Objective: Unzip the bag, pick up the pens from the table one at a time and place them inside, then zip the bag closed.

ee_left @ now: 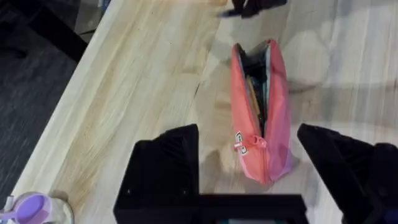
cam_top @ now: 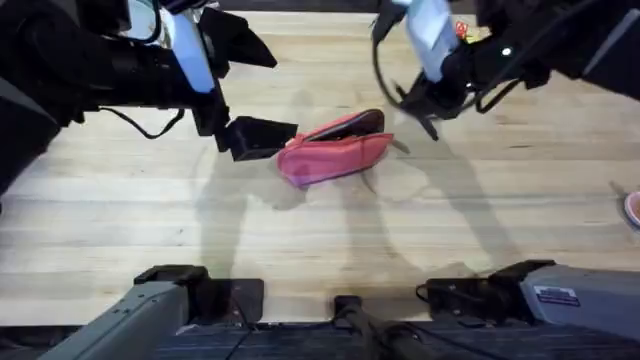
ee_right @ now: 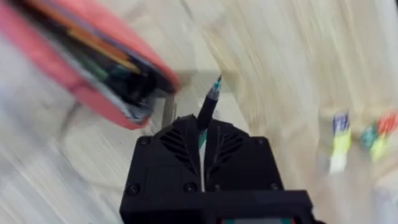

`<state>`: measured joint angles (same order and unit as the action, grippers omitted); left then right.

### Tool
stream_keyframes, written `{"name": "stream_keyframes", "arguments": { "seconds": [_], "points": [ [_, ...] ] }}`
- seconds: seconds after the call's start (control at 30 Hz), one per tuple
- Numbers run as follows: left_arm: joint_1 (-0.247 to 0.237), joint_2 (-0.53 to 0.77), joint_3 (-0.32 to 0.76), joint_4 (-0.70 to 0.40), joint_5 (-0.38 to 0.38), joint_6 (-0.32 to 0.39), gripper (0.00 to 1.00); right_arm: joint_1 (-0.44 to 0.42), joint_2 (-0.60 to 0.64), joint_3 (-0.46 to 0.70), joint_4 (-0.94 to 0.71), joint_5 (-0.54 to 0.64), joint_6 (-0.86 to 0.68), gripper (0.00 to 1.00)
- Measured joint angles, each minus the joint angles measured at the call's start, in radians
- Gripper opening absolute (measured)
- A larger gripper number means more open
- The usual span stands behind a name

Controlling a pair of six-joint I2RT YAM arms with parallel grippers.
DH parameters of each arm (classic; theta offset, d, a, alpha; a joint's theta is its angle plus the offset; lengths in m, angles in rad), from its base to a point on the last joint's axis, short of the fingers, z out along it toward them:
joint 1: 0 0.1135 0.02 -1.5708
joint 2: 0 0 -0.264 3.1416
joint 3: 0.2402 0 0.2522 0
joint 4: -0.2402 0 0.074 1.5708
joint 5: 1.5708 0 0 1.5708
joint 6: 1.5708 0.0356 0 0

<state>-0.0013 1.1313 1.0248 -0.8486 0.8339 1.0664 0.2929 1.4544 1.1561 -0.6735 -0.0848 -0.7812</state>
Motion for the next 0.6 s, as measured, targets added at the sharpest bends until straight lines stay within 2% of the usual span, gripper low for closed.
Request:
{"name": "stream_keyframes", "arguments": {
  "seconds": [0.23, 0.6],
  "points": [
    [0.000, 0.000, 0.000, 0.000, 0.000, 0.000, 0.993, 0.129, 0.000, 0.000, 0.014, -0.018, -0.309, 0.032],
    [0.001, 0.000, 0.000, 0.000, 0.000, 0.000, 0.993, 0.249, 0.000, 0.000, 0.053, -0.021, -0.559, 0.032]
  ]
}}
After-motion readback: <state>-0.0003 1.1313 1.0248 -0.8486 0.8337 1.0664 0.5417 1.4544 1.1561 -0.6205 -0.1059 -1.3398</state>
